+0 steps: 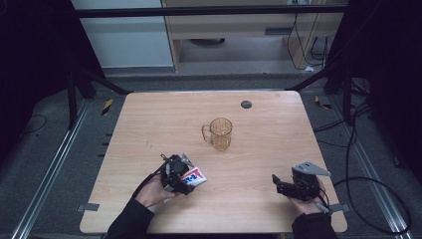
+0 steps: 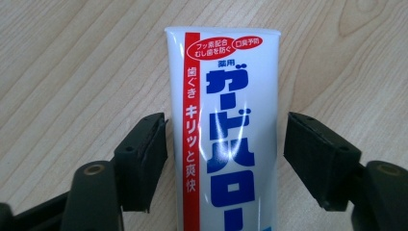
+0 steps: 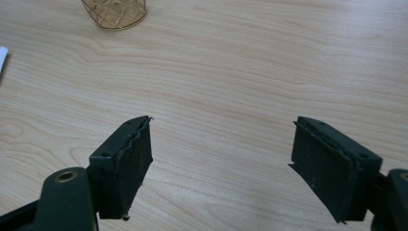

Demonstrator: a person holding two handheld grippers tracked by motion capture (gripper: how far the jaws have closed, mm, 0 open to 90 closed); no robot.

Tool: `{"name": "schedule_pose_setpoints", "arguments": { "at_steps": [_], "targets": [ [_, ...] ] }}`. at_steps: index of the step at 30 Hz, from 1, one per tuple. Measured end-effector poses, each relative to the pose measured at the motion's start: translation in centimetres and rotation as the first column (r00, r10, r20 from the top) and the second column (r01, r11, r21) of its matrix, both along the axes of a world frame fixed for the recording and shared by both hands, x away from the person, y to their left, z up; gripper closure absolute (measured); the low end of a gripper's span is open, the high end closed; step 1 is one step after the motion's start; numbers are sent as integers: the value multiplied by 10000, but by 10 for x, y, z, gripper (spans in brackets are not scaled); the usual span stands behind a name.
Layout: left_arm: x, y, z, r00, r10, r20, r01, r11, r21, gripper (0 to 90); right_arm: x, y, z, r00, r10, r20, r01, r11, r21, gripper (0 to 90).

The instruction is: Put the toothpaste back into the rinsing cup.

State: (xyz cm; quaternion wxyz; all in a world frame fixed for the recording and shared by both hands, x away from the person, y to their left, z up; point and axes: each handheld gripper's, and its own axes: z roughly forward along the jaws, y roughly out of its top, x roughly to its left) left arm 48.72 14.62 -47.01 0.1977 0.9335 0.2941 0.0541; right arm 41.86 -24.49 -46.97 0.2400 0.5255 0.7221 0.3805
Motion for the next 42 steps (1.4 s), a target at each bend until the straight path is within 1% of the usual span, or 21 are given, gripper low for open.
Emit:
{"name": "schedule_pose_setpoints", "arguments": {
  "at_steps": [2,4,5,9,11,19,21,24,28,29,33,37,40,42],
  "targets": [
    [1,0,-1,10000,25,-29,-25,10000,5,327,0,0,0,10000,-2,-17,2,10000,23,219],
    [2,0,-3,9999,56,-103,-55,10000,59,334,0,-1,0,10000,-2,-17,2,10000,20,219],
    [2,0,-3,10000,51,-78,-50,10000,63,334,0,-1,0,10000,-3,-15,3,10000,20,219],
    [3,0,-3,10000,30,-93,-30,10000,-7,347,0,-1,0,10000,1,-13,-1,10000,19,218],
    [2,0,-3,10000,-39,-46,39,10000,-26,368,0,0,1,10000,-5,-27,6,10000,60,218],
    [1,-2,-2,10000,5,70,-6,10000,71,408,1,-1,0,10000,-2,-5,2,10000,-7,219],
    [1,-1,-1,9999,112,-58,-112,9999,-1,431,1,-1,0,10000,-3,4,3,10000,-15,219],
    [1,-2,0,9998,172,-109,-172,9998,-22,489,1,-1,0,10000,-1,-19,1,10000,-7,219],
    [1,-2,2,9999,116,-73,-116,9999,-6,545,1,-1,0,10000,8,-29,-9,10000,-35,219],
    [0,-1,3,9999,94,-48,-94,10000,-16,561,1,-1,0,10000,-16,-71,16,10000,43,219],
    [-1,0,7,9999,99,-17,-99,9999,-69,632,1,-1,0,10000,-7,-9,7,10000,-20,219],
    [-3,0,10,10000,-13,56,13,10000,10,677,1,-1,0,10000,-9,-73,9,10000,37,220],
    [-4,1,10,9999,-79,87,79,10000,27,692,1,-2,0,10000,-8,-33,8,10000,-30,221],
    [-5,1,11,9999,-109,57,109,9999,66,699,0,-2,0,10000,-34,-28,34,10000,19,222]
  ]
}}
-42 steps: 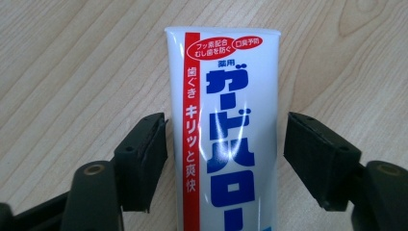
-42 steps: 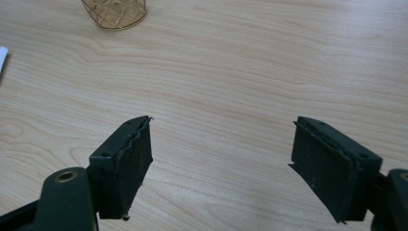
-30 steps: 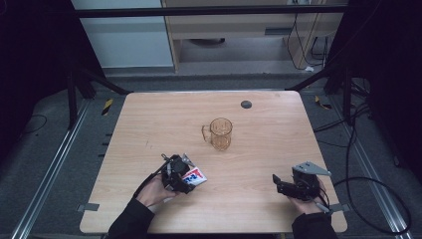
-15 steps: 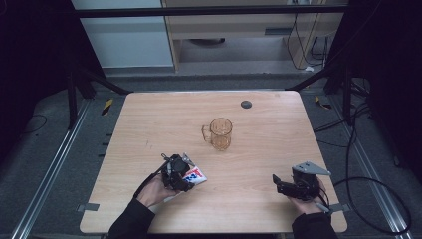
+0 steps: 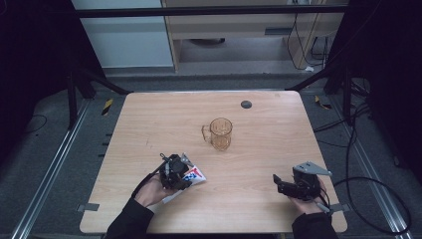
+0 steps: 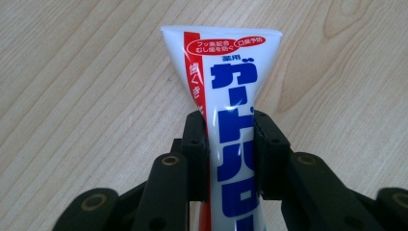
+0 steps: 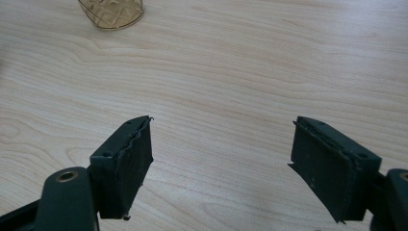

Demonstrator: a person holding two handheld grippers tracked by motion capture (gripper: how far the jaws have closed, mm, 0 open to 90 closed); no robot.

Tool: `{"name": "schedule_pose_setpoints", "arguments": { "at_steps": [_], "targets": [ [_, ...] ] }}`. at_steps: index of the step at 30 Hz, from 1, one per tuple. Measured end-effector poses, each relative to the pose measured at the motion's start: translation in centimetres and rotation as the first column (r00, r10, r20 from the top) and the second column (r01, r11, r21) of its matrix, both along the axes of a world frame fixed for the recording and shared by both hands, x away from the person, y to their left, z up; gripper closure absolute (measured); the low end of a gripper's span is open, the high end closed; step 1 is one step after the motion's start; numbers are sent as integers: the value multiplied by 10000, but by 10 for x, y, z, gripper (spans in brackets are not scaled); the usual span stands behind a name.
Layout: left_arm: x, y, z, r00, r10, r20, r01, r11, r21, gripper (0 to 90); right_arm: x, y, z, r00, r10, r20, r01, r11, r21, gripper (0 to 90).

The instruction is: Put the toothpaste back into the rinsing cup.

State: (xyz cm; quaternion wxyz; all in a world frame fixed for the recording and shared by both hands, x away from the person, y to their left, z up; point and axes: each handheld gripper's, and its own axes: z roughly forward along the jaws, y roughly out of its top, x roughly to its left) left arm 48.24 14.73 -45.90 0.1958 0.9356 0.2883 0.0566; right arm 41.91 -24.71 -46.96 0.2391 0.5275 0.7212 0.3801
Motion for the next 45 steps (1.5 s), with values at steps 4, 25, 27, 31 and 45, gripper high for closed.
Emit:
{"name": "schedule_pose_setpoints", "arguments": {
  "at_steps": [4,25,27,31,45],
  "targets": [
    [-2,3,3,10000,-13,65,14,9999,-131,708,0,0,0,10000,2,-7,-2,10000,10,222],
    [-18,30,57,9292,2173,2991,-1068,9323,-3455,706,-2,0,1,9999,-63,155,63,10000,-44,224],
    [-19,32,61,9137,2439,3252,-1116,9197,-3764,706,-2,0,1,9999,-72,157,72,10000,-45,224],
    [-21,37,68,8817,2978,3661,-1202,8919,-4360,706,-1,0,2,9997,-124,203,125,9999,-55,223],
    [5,26,87,7692,4905,4096,-1568,7663,-6231,706,-2,1,2,9996,-150,234,150,9999,-9,222]
  ]
}}
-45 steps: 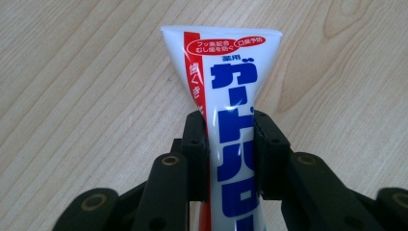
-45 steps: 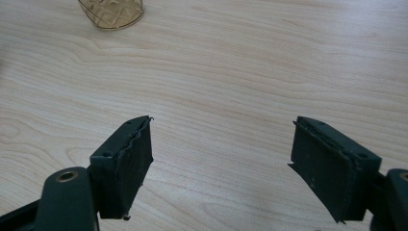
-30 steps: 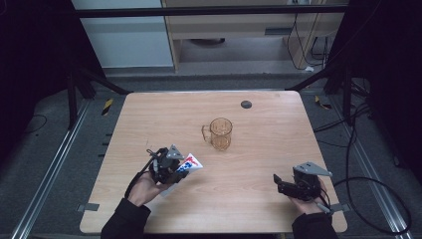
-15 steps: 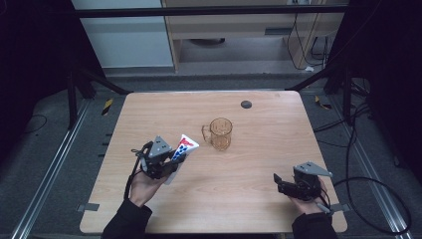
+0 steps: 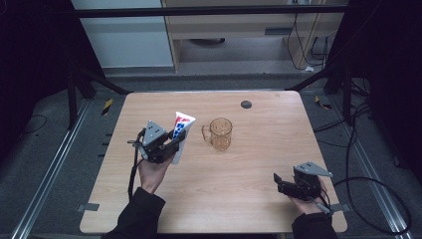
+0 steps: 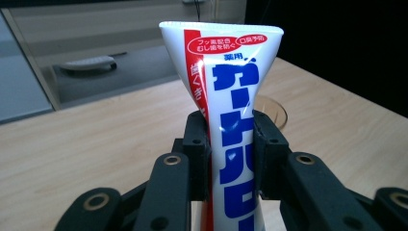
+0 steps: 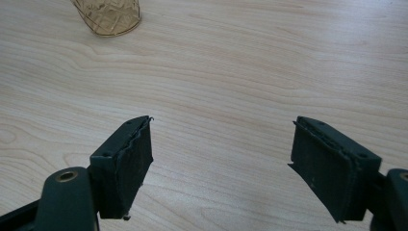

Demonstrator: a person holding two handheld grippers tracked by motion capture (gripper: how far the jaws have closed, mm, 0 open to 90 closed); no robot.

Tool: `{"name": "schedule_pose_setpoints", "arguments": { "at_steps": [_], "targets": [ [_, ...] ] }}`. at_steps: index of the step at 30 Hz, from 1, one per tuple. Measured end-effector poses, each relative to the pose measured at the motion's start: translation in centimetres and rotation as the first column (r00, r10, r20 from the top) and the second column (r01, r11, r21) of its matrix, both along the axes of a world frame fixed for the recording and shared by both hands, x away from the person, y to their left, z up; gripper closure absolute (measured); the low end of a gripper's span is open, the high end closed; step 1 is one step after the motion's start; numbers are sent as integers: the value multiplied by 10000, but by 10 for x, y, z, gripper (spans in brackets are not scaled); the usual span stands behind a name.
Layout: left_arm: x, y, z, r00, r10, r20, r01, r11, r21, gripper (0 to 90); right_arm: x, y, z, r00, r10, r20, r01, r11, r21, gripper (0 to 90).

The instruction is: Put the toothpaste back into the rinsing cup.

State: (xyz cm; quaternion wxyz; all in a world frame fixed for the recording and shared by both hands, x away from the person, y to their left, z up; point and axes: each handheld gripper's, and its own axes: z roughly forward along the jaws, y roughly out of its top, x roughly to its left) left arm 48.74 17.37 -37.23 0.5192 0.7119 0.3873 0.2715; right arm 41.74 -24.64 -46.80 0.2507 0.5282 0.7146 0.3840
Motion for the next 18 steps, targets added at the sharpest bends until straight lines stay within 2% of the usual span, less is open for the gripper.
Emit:
{"name": "schedule_pose_setpoints", "arguments": {
  "at_steps": [1,9,14,18],
  "targets": [
    [2,-1,3,9998,103,157,-103,9999,4,706,0,0,0,10000,1,19,-1,10000,-32,222],
    [20,-19,11,9935,707,888,-631,9943,-855,706,1,0,-1,10000,24,17,-24,10000,-46,222],
    [33,-29,11,9901,927,1049,-801,9897,-1185,706,1,0,-1,10000,19,22,-19,10000,7,222],
    [43,-37,9,9879,1028,1158,-882,9883,-1246,706,1,-1,-1,10000,39,10,-39,10000,58,223]
  ]
}}
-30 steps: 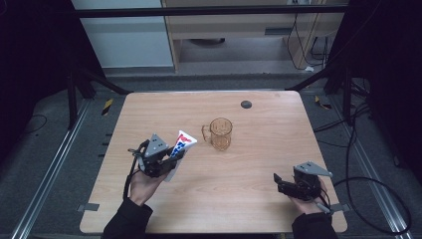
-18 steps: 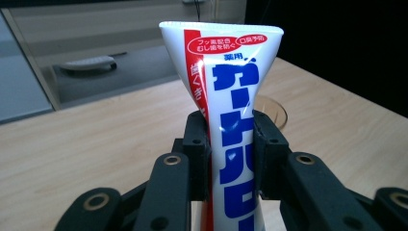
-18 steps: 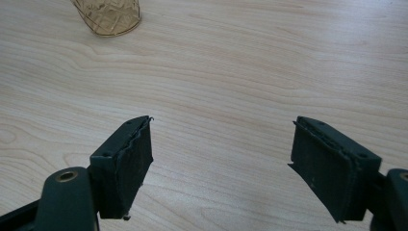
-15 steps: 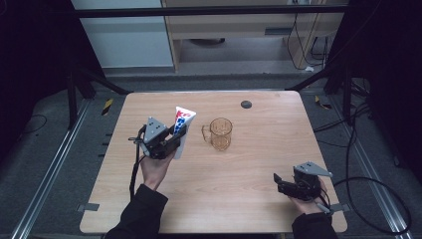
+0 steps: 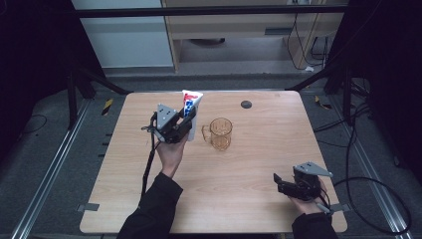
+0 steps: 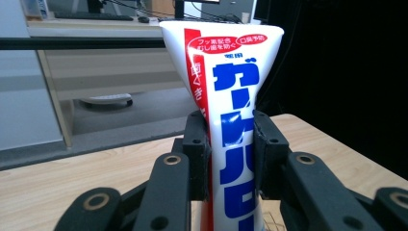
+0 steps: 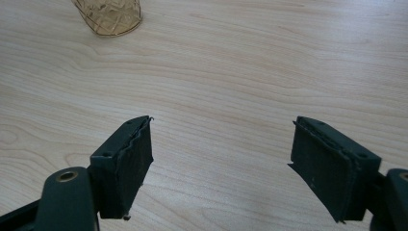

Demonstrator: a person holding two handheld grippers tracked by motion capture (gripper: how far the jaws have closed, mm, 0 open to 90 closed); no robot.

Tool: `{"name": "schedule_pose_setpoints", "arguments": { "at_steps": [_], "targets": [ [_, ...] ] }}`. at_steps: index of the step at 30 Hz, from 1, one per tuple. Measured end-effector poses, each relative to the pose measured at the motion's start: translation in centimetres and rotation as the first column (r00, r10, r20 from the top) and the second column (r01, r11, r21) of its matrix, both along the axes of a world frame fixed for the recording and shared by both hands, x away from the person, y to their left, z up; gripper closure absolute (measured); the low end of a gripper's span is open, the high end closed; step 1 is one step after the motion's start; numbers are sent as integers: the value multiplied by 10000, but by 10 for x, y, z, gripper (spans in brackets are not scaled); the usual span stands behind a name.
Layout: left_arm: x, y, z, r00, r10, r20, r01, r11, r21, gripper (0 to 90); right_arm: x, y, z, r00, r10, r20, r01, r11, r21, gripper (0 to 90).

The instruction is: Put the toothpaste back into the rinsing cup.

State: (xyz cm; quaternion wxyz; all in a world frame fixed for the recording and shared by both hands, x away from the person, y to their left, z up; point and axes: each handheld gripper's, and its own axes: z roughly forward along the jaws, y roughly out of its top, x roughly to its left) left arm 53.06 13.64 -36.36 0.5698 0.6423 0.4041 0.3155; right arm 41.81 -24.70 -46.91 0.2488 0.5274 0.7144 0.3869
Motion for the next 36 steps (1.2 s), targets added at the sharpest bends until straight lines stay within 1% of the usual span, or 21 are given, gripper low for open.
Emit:
{"name": "schedule_pose_setpoints", "arguments": {
  "at_steps": [5,7,11,12,14,17,18,21,25,27,29,30,36],
  "targets": [
    [15,-8,-3,9998,176,83,-172,9988,-455,706,1,-1,-1,10000,38,-11,-38,10000,-22,223],
    [20,-10,-3,9998,188,43,-185,9980,-602,706,1,0,-1,10000,44,-43,-44,10000,17,223],
    [28,-16,-4,9995,299,118,-289,9964,-799,706,1,-1,0,10000,37,16,-37,10000,80,223],
    [30,-17,-4,9994,315,129,-302,9954,-905,706,0,-1,0,10000,33,-25,-33,9999,158,223],
    [33,-20,-5,9994,319,147,-303,9946,-990,706,0,-1,0,10000,10,-46,-9,9998,182,223],
    [39,-28,-6,9996,254,136,-239,9946,-1006,706,1,-1,0,10000,2,-44,-1,9998,199,223],
    [42,-32,-6,9994,266,213,-245,9955,-914,706,1,-1,-1,10000,12,-17,-12,9999,131,223],
    [45,-39,-7,9993,237,303,-211,9961,-851,706,1,-1,0,10000,4,-44,-3,9998,206,223],
    [49,-47,-9,9995,181,273,-155,9956,-929,706,1,-3,-1,10000,-37,5,37,9998,189,223],
    [51,-51,-11,9992,181,350,-142,9942,-1069,706,1,-3,-1,10000,-39,-14,39,9998,193,224],
    [52,-56,-12,9993,137,342,-95,9928,-1197,706,1,-2,-1,10000,-13,-22,14,9997,229,224],
    [53,-57,-13,9994,114,338,-73,9930,-1180,706,1,-2,-1,10000,4,-47,-3,9996,292,224],
    [58,-69,-17,9994,-13,341,55,9921,-1253,706,1,-3,-1,10000,-1,-29,2,9996,281,224]
  ]
}}
